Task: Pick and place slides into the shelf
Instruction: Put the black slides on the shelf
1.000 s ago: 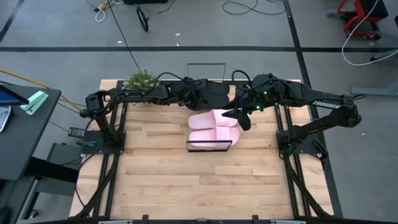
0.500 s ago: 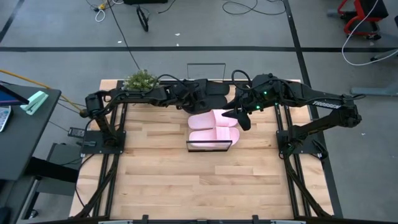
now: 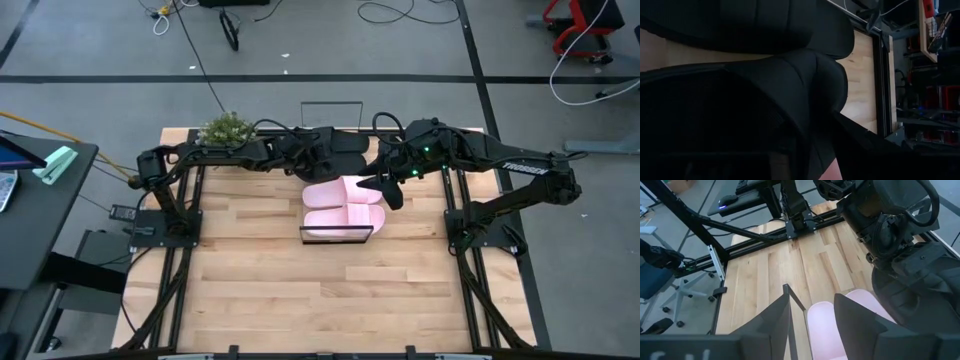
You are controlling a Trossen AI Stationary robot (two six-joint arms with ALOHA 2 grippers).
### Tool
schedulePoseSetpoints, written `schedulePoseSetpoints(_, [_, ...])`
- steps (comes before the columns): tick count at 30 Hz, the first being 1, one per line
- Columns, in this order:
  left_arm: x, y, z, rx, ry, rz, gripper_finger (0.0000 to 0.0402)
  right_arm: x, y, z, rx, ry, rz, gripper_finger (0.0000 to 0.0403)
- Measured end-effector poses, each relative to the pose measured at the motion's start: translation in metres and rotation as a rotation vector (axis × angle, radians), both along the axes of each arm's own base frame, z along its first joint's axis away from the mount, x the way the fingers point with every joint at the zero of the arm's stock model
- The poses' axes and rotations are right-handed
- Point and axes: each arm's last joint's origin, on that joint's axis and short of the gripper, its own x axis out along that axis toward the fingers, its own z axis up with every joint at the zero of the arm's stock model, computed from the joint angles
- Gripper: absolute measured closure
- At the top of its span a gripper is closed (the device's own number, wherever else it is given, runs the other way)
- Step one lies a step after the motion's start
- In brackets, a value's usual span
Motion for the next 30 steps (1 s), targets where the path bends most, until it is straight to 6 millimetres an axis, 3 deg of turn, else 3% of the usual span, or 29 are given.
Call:
schedulePoseSetpoints(16, [-0.001,0.000,-0.001,-0.008,0.014,0.017,0.0279,0.000,0.000,0.000,0.014,0.001,-0.007,0.0243])
schedulePoseSetpoints(30, [-0.007,0.010,-0.004,-0.025,0.043,0.014,0.0144,0.000,0.000,0.000,0.014,0.001,-0.007,0.0243])
